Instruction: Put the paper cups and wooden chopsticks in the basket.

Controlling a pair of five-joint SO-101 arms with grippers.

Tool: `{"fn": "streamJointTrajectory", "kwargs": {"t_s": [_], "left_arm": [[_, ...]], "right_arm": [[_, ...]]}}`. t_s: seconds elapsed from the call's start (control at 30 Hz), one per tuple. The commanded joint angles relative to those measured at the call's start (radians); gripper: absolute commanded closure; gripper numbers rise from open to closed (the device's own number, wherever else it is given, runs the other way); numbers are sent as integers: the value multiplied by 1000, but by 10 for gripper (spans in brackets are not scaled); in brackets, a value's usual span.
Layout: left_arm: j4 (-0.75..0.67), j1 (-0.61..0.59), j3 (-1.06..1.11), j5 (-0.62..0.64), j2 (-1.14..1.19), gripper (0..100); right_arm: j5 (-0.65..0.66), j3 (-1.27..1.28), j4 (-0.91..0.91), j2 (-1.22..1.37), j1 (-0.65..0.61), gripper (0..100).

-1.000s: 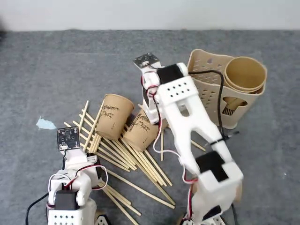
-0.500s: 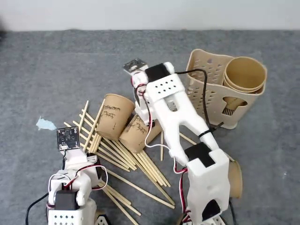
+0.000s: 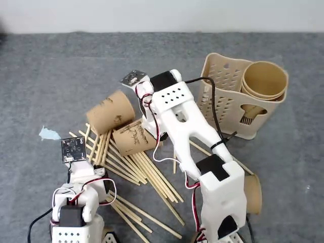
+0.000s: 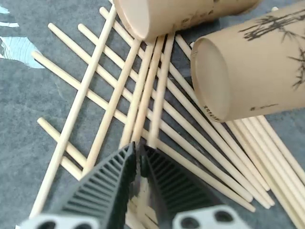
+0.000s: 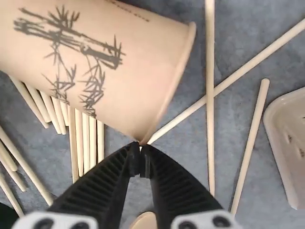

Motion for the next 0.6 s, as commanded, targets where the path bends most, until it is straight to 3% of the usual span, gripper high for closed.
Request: {"fn": "streamJointTrajectory", "kwargs": {"t_s": [0.0,0.33,0.57], "left_arm": [[6,-6,-10,-8,-12,985],[6,-6,-10,-8,-12,985],[6,-6,-10,-8,-12,985]], "right_arm": [[17,-40,42,-93,-10,990],[18,-35,42,-303,-13,990],[-28,-32,42,-232,-16,929]]}}
